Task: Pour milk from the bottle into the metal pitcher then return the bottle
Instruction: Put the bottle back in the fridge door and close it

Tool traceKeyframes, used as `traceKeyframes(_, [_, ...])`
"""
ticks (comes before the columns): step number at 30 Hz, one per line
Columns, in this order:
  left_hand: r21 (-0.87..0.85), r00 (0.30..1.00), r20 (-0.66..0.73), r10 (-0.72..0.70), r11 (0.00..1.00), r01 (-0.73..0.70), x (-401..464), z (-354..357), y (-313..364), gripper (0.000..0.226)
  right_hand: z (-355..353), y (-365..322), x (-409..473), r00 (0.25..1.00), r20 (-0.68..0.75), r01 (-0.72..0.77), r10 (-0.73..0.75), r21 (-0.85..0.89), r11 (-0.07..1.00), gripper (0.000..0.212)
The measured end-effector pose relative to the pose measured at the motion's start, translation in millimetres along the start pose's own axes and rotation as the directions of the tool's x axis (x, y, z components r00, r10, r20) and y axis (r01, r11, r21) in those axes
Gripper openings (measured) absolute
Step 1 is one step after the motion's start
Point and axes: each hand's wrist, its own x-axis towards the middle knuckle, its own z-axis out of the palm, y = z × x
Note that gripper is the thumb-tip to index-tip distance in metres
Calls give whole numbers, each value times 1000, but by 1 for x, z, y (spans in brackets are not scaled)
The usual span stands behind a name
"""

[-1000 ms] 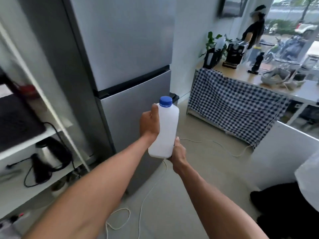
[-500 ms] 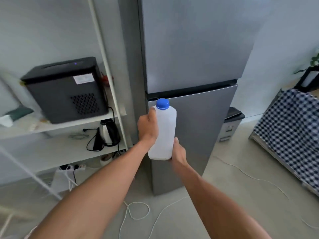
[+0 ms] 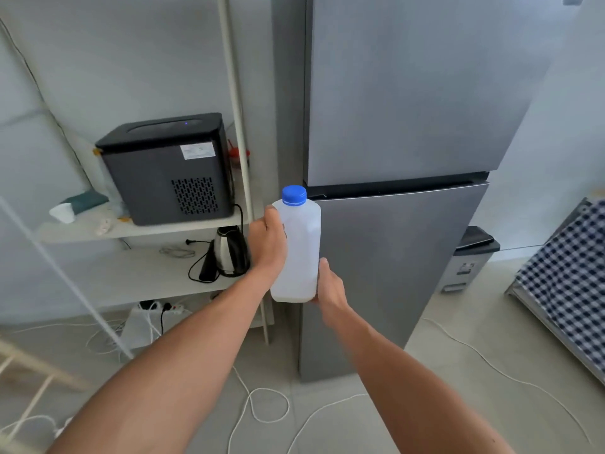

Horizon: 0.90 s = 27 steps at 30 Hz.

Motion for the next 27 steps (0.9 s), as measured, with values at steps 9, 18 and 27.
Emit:
traceKeyframes(9, [14, 1000, 9, -2, 1000, 1, 18, 0, -2, 37, -14, -116, 39, 870, -125, 381, -476, -444, 811, 42])
traceKeyframes(18, [30, 999, 35, 22, 999, -23, 28, 1, -9, 44, -2, -157, 92, 919, -67, 277, -388, -591, 757, 52])
traceKeyframes(27, [39, 999, 33, 6, 999, -7, 36, 0, -18, 46, 3, -157, 91, 910, -81, 281, -406, -599, 750, 54])
